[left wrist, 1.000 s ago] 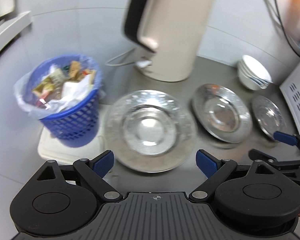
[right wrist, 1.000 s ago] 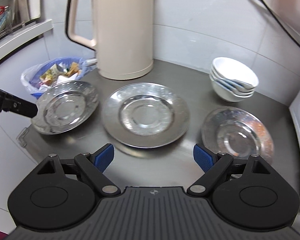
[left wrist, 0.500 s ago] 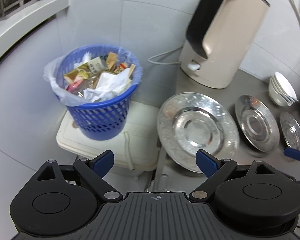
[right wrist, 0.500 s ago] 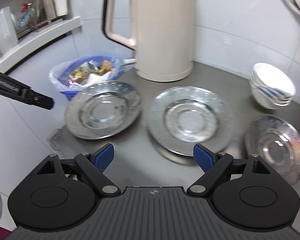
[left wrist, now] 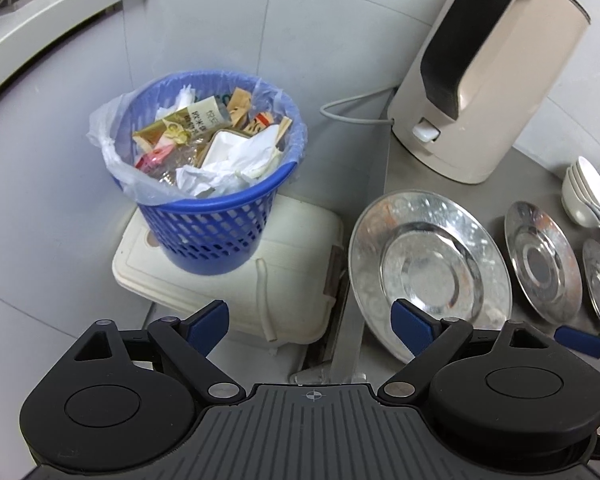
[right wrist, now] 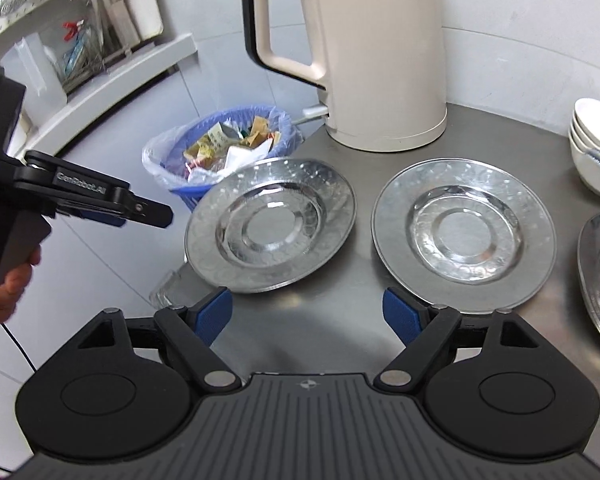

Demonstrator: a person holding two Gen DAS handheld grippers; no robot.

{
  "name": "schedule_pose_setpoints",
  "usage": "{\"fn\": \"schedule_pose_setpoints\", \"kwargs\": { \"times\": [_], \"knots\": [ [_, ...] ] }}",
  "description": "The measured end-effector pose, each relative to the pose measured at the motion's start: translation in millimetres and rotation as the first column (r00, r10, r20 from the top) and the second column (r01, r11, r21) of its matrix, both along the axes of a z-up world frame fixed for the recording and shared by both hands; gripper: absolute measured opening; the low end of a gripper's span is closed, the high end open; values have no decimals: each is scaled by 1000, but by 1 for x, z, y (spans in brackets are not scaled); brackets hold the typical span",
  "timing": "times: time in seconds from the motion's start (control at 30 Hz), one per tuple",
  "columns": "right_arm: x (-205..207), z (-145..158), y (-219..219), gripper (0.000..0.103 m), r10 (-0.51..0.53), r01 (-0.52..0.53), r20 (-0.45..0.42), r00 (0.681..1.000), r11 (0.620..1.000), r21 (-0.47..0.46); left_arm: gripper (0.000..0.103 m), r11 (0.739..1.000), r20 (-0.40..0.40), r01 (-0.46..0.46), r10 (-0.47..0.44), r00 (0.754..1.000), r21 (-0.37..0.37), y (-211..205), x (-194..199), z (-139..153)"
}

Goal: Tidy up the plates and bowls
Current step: 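Move both grippers toward the steel plate beside the kettle and wastebasket, then close both grippers together on the rim of that steel plate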

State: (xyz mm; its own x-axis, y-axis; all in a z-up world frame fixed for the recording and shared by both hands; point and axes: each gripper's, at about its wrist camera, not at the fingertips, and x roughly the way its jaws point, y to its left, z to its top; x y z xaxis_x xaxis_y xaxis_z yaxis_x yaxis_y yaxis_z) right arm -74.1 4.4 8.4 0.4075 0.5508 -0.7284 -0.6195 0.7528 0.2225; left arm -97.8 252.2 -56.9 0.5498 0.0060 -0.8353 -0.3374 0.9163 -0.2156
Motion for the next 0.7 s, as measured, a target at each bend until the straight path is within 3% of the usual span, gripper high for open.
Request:
{"fn": "schedule_pose_setpoints", "kwargs": {
  "times": [0.17, 0.4, 0.7],
  "knots": [
    [15, -8, 7, 68, -47, 49, -62, 997, 998, 42, 103, 998, 21, 17, -16, 1000, -60, 4, 20, -5],
    [30, -22, 8, 48, -114, 123, -142, 983, 991, 60, 103, 993, 46, 99, -96, 994, -65, -7, 51, -15],
    [39, -28, 15, 46, -121, 132, -140, 983, 989, 68, 103, 984, 43, 150, -146, 988, -101, -8, 71, -26]
  ]
}}
